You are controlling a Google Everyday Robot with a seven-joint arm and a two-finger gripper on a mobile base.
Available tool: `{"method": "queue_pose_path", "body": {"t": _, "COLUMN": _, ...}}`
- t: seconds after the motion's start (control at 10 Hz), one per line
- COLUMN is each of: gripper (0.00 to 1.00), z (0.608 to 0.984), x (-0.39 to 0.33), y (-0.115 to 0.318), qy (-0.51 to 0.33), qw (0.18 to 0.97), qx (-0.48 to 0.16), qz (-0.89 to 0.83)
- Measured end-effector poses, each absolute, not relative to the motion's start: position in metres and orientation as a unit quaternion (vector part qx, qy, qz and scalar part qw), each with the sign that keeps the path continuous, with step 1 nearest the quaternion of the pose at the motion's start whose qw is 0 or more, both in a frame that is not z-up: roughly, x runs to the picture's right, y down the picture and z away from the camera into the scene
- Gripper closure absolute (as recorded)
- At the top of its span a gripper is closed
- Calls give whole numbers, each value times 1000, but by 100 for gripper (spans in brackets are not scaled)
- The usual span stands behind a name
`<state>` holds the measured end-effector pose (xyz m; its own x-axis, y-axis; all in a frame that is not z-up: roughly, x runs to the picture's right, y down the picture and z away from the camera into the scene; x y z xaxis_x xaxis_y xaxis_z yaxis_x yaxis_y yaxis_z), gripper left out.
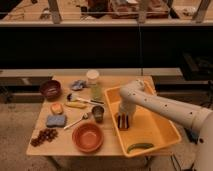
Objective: Wipe red bowl with eraser
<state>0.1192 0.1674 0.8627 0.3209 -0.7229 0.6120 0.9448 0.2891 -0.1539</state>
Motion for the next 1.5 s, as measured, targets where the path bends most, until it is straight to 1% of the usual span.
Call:
{"method": "queue_pose_path", "body": {"t": 0.2, "gripper": 62, "z": 866, "x": 123, "y": 172, "qy": -223, "qw": 773, "qx": -261, "qz": -534}}
{"method": "queue_pose_path", "body": {"t": 0.3, "gripper": 69, "z": 867, "x": 124, "y": 174, "qy": -225, "qw": 772, "qx": -264, "qz": -533}}
{"method": "queue_pose_path", "body": {"t": 0.4, "gripper": 82, "z": 867, "x": 125, "y": 176, "qy": -228, "qw": 774, "qx": -265, "qz": -529}}
{"method": "queue_pose_path", "body": {"t": 0.6, "gripper": 98, "z": 867, "x": 126, "y": 178, "qy": -232, "qw": 775, "qx": -265, "qz": -524}}
{"method": "queue_pose_path", "body": {"t": 0.7, "gripper": 100, "z": 865, "x": 128, "y": 179, "qy": -235, "qw": 779, "qx": -263, "qz": -519}}
{"method": "queue_pose_path", "body": {"t": 1.0, "gripper": 100, "z": 853, "x": 145, "y": 173, "qy": -253, "qw": 813, "qx": -235, "qz": -469}}
{"method": "queue_pose_path", "body": {"t": 1.3, "gripper": 100, "z": 813, "x": 185, "y": 141, "qy": -248, "qw": 853, "qx": -197, "qz": -416}}
{"method": "queue_pose_path", "body": {"t": 1.4, "gripper": 100, "z": 789, "x": 195, "y": 123, "qy": -245, "qw": 863, "qx": -182, "qz": -403}}
{"method": "queue_pose_path", "body": {"t": 1.5, "gripper": 100, "z": 773, "x": 200, "y": 110, "qy": -245, "qw": 867, "qx": -172, "qz": -398}}
